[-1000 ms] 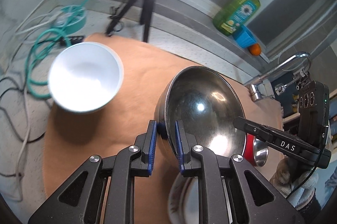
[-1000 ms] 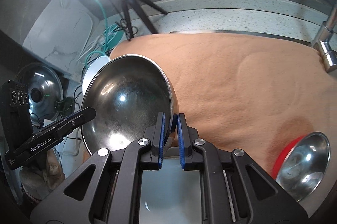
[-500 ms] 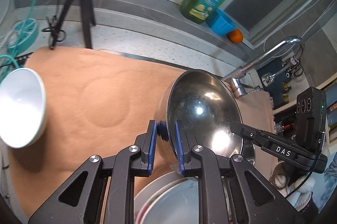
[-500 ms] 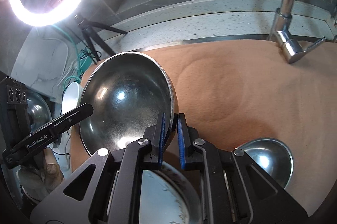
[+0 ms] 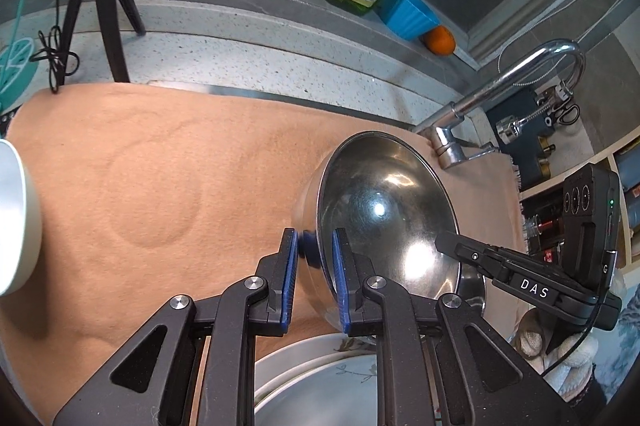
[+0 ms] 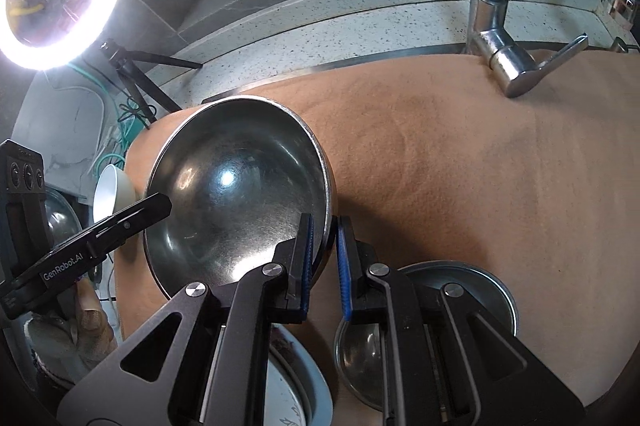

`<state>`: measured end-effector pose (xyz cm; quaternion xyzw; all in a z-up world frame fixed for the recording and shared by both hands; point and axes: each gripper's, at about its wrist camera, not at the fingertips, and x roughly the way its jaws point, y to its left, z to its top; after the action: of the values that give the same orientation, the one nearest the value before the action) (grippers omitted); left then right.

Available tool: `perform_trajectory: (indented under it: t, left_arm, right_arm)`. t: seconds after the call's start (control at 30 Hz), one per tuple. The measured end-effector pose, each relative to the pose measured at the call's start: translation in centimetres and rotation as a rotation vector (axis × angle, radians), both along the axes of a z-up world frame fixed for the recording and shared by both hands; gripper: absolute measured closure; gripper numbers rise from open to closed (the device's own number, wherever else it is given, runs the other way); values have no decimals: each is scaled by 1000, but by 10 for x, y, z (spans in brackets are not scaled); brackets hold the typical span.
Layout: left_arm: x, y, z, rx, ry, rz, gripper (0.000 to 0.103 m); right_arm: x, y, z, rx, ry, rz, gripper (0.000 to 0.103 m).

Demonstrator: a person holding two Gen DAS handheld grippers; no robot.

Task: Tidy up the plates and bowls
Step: 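Lift the large steel bowl with both grippers and set it on the cloth beside the plates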

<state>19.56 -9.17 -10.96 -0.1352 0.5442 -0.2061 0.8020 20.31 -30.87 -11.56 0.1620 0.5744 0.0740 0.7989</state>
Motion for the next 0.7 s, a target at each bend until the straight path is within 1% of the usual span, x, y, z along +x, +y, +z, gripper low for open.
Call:
perform_trajectory:
  t: [0.3, 0.57, 0.7]
  left_arm:
    - [-2, -6, -13, 17, 38, -17, 88]
    - [-3, -8, -13, 22, 40, -20, 88]
    - [-2, -9, -14, 29, 40, -19, 88]
  right_arm:
    - [1, -1, -10, -2, 25, -11, 92]
    - [2, -1, -13, -8, 35, -5, 91]
    - [2, -2, -13, -4, 35, 2, 90]
